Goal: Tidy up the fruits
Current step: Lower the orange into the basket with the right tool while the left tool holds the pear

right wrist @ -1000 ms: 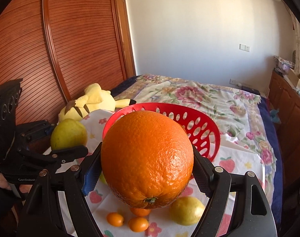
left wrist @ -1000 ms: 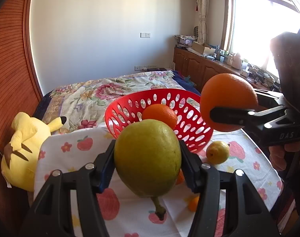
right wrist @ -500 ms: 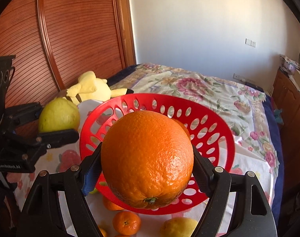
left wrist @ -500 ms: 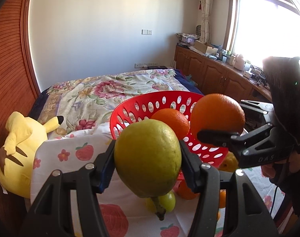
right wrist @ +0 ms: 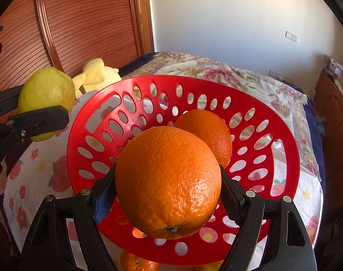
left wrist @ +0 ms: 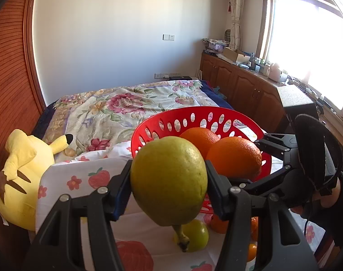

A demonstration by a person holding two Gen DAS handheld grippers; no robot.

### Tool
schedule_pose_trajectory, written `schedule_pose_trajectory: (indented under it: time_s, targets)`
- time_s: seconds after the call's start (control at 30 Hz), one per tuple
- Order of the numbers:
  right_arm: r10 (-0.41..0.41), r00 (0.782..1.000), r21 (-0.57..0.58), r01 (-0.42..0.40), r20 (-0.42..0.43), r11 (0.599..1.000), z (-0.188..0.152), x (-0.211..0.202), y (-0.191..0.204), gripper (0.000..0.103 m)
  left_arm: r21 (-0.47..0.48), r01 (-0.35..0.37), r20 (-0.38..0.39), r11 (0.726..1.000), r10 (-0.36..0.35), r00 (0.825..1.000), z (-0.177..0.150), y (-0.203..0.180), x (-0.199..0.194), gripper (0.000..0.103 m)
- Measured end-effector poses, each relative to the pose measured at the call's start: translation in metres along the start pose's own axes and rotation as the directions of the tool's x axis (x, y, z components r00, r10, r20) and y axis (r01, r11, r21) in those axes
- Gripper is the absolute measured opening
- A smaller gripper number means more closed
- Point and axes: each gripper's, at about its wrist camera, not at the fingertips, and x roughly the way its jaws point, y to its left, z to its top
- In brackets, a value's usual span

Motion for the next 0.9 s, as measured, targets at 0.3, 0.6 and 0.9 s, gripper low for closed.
schedule_pose_trajectory:
  time_s: [0.3, 0.6, 0.9]
  targets:
    - [0.007, 0.998, -0.015, -0.008, -0.06, 1.0, 0.001, 0.015, 0.008, 0.082, -0.008, -0.005, -0.01, 1.0, 0.005, 1.0, -0.001, 0.003, 0.005, 0.058]
    - [0.007, 0.991, 0.023, -0.004, -0.132, 1.0, 0.001, 0.03, 0.0, 0.082, -0.01, -0.008, -0.012, 1.0, 0.008, 1.0, -0.001, 0.005, 0.005, 0.058]
    - [0.055, 0.98, 0.073, -0.041, -0.19, 0.996, 0.007, 0.039, -0.007, 0.083, -0.002, -0.006, -0.015, 1.0, 0.006, 1.0, -0.003, 0.002, 0.004, 0.058]
